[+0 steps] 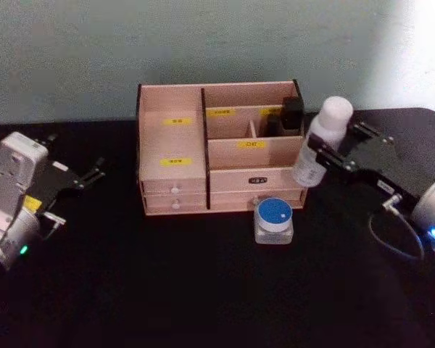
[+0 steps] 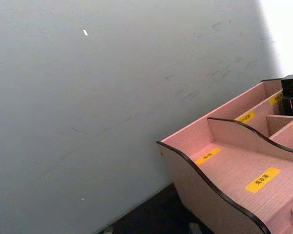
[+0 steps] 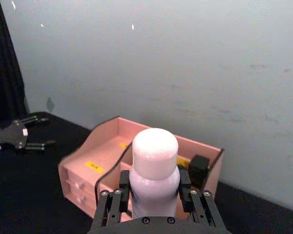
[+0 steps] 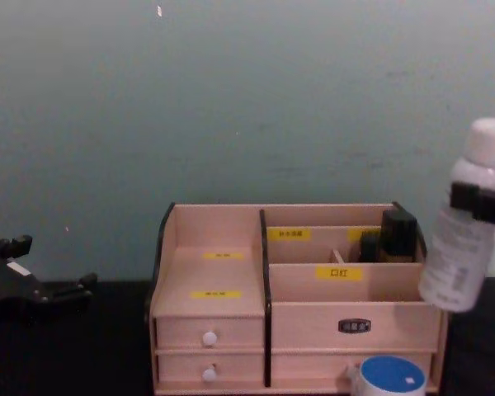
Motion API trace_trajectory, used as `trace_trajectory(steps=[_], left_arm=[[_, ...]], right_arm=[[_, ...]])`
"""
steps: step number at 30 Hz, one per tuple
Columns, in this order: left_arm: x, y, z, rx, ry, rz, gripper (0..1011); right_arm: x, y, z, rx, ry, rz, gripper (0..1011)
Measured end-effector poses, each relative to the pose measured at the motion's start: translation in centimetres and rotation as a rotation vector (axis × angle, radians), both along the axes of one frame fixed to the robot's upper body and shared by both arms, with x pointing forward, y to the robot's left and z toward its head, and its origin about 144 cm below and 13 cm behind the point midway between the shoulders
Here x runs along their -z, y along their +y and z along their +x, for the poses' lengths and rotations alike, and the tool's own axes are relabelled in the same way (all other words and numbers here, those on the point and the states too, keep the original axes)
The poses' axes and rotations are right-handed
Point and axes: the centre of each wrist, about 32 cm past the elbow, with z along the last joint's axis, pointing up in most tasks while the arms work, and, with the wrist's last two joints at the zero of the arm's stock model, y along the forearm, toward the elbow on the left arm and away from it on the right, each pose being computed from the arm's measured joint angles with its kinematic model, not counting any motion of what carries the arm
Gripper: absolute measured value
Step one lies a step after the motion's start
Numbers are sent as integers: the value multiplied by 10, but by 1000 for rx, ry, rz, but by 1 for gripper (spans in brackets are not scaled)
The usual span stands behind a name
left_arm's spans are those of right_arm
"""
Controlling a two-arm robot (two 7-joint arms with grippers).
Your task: Pick up the facial cleanser and watermelon frost from the table and place them into the tiered storage box.
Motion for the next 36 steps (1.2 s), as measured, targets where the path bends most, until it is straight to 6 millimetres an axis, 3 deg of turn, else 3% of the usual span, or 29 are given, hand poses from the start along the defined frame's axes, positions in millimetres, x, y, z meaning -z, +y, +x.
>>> trace_trajectory(steps=[24,36], left_arm=[[0,0,0,0,0,0,1001],[0,0,0,0,0,0,1002]], right_arm=[[-20,49,112,-66,28,-7,595],[-24,63,139,-73,48,-38,595]])
